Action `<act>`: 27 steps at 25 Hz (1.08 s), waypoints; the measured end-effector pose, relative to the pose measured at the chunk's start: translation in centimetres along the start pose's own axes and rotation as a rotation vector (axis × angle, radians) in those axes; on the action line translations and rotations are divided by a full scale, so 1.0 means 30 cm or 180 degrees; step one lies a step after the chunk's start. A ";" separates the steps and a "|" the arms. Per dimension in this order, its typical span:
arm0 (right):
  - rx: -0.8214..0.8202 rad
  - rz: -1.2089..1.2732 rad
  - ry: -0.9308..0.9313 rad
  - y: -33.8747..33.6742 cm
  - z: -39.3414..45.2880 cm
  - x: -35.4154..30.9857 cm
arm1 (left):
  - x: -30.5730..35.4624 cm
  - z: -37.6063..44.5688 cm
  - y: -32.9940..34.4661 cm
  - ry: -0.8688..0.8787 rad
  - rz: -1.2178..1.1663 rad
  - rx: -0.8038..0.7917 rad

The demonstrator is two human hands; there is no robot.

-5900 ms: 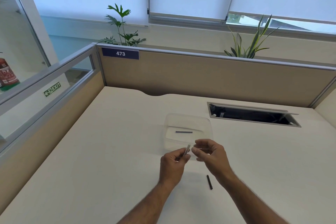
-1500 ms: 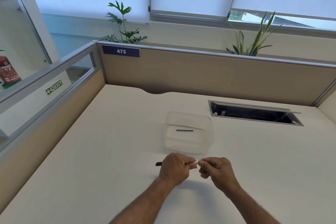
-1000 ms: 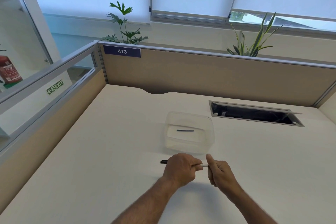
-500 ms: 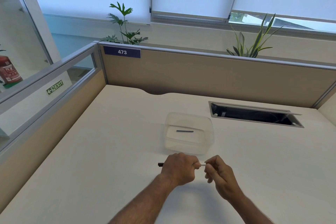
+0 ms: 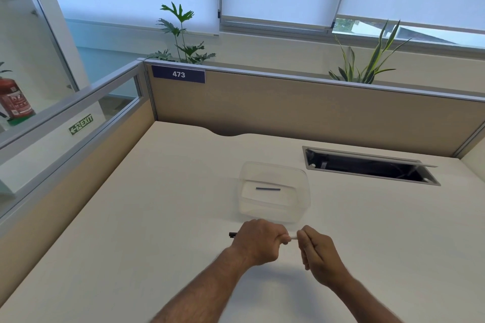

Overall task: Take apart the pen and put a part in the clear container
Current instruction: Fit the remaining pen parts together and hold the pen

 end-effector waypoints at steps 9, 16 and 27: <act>-0.0247 0.1128 0.1024 0.070 -0.017 0.059 | 0.052 0.006 -0.063 0.0404 0.0088 0.0533; -0.0130 0.0650 0.0544 0.038 -0.014 0.038 | 0.023 0.008 -0.023 0.0054 0.0395 0.0114; 0.0600 -0.0805 -0.0527 -0.044 -0.008 -0.074 | -0.003 0.005 0.028 -0.0162 -0.0119 -0.0453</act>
Point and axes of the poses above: each hand's wrist, its own z-axis towards the middle knuckle, its own y-axis out of the palm, x = y × z, the point moved 10 cm from there along z, towards the middle knuckle, and after that the axes turned 9 degrees about -z, right-handed, at the moved point
